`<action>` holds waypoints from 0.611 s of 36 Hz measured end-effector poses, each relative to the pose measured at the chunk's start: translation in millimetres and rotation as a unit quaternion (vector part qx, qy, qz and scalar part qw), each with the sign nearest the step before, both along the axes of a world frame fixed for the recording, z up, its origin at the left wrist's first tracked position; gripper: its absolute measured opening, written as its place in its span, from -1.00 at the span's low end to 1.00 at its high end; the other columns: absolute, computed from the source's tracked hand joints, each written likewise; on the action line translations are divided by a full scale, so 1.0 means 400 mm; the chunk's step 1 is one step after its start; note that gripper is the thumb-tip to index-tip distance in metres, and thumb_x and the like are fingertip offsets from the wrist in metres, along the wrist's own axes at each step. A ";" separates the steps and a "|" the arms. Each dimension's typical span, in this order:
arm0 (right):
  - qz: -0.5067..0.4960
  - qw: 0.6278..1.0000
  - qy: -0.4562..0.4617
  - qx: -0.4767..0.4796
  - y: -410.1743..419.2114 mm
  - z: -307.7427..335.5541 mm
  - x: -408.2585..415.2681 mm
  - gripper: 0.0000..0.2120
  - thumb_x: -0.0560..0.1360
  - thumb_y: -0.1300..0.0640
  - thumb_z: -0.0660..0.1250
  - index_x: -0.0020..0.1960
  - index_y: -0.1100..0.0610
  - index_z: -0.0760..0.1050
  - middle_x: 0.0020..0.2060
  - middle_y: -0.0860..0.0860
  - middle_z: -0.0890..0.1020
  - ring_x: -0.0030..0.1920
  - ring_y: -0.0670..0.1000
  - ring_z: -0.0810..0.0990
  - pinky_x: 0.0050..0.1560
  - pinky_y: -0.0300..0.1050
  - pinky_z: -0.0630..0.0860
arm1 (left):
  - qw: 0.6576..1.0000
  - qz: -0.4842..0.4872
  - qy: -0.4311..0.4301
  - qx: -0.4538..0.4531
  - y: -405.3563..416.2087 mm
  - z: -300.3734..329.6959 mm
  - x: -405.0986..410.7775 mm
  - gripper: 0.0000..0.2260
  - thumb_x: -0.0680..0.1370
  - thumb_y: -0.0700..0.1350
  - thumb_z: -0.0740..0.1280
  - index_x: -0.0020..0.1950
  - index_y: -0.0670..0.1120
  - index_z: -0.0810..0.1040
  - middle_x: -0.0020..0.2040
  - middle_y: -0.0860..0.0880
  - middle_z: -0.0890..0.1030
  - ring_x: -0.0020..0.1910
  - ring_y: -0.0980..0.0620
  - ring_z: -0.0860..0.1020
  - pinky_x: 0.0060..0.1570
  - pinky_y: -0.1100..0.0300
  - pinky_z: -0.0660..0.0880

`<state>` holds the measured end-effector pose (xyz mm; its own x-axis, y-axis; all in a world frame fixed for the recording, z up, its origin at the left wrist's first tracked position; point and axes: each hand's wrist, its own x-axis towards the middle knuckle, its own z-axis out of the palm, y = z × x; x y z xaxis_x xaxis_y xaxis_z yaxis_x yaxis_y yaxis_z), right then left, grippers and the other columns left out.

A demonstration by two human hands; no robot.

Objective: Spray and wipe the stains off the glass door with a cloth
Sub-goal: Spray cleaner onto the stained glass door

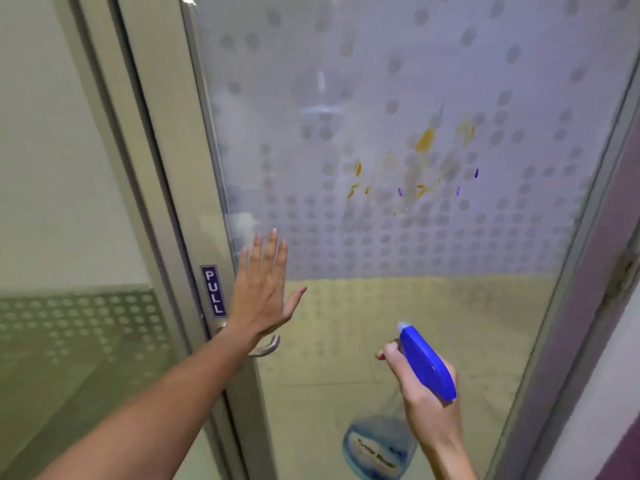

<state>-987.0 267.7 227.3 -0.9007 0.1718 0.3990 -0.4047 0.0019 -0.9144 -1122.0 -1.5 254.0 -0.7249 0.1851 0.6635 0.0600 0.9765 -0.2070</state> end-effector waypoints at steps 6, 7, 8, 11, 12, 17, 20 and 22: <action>0.054 0.998 -0.001 0.007 -0.063 0.007 0.059 -0.36 0.35 -0.21 0.40 -0.20 0.44 0.50 -0.23 0.38 0.51 -0.35 -0.04 0.40 -0.33 -0.40 0.36 | 0.991 0.085 -0.072 0.067 -0.031 -0.140 0.198 -0.18 0.58 0.30 0.19 0.65 -0.20 0.10 0.67 -0.22 0.01 0.64 -0.28 0.04 0.56 -0.26 0.13; 0.060 0.998 0.000 0.009 -0.072 0.006 0.071 -0.36 0.35 -0.22 0.40 -0.20 0.44 0.51 -0.22 0.37 0.52 -0.35 -0.03 0.41 -0.33 -0.39 0.37 | 0.990 0.090 -0.080 0.071 -0.036 -0.159 0.231 -0.19 0.58 0.31 0.17 0.65 -0.20 0.11 0.67 -0.21 0.04 0.64 -0.28 0.06 0.55 -0.26 0.16; 0.064 0.998 0.001 0.009 -0.082 0.005 0.084 -0.36 0.34 -0.23 0.40 -0.20 0.44 0.51 -0.23 0.35 0.53 -0.35 -0.03 0.41 -0.33 -0.38 0.37 | 0.989 0.095 -0.087 0.074 -0.042 -0.175 0.264 -0.19 0.58 0.32 0.13 0.64 -0.20 0.13 0.66 -0.21 0.06 0.63 -0.28 0.08 0.54 -0.27 0.18; 0.068 0.998 -0.005 0.006 -0.113 -0.001 0.128 -0.39 0.33 -0.24 0.41 -0.20 0.38 0.55 -0.31 0.17 0.54 -0.34 0.04 0.45 -0.33 -0.42 0.38 | 0.984 0.112 -0.112 0.086 -0.059 -0.204 0.361 -0.19 0.58 0.35 0.02 0.65 -0.17 0.10 0.67 -0.18 0.02 0.64 -0.25 0.03 0.56 -0.26 0.13; 0.074 0.997 -0.004 0.010 -0.124 -0.001 0.143 -0.44 0.34 -0.23 0.41 -0.22 0.33 0.58 -0.30 0.17 0.56 -0.33 0.04 0.47 -0.33 -0.41 0.38 | 0.982 0.117 -0.117 0.092 -0.064 -0.209 0.391 -0.19 0.58 0.36 -0.02 0.66 -0.16 0.07 0.68 -0.17 0.00 0.65 -0.24 0.00 0.58 -0.25 0.10; 0.097 0.995 -0.002 0.033 -0.165 -0.001 0.243 -0.43 0.36 -0.22 0.43 -0.20 0.36 0.57 -0.22 0.36 0.55 -0.34 -0.04 0.42 -0.35 -0.35 0.36 | 0.978 0.120 -0.129 0.109 -0.079 -0.228 0.551 -0.19 0.59 0.36 -0.02 0.67 -0.16 -0.02 0.68 -0.17 0.00 0.66 -0.22 -0.03 0.58 -0.24 0.09; 0.094 0.995 0.002 0.040 -0.177 -0.005 0.317 -0.34 0.35 -0.26 0.43 -0.16 0.42 0.56 -0.21 0.39 0.55 -0.33 -0.04 0.43 -0.35 -0.34 0.36 | 0.980 0.115 -0.133 0.097 -0.087 -0.248 0.650 -0.18 0.59 0.35 0.02 0.66 -0.17 0.03 0.67 -0.18 0.04 0.65 -0.22 0.00 0.57 -0.24 0.12; 0.088 0.995 0.007 0.041 -0.185 -0.003 0.368 -0.29 0.35 -0.27 0.43 -0.13 0.46 0.54 -0.22 0.40 0.53 -0.35 -0.05 0.40 -0.38 -0.34 0.34 | 0.981 0.110 -0.132 0.090 -0.092 -0.259 0.714 -0.18 0.59 0.36 0.04 0.66 -0.17 0.04 0.67 -0.18 0.06 0.65 -0.22 0.01 0.57 -0.24 0.12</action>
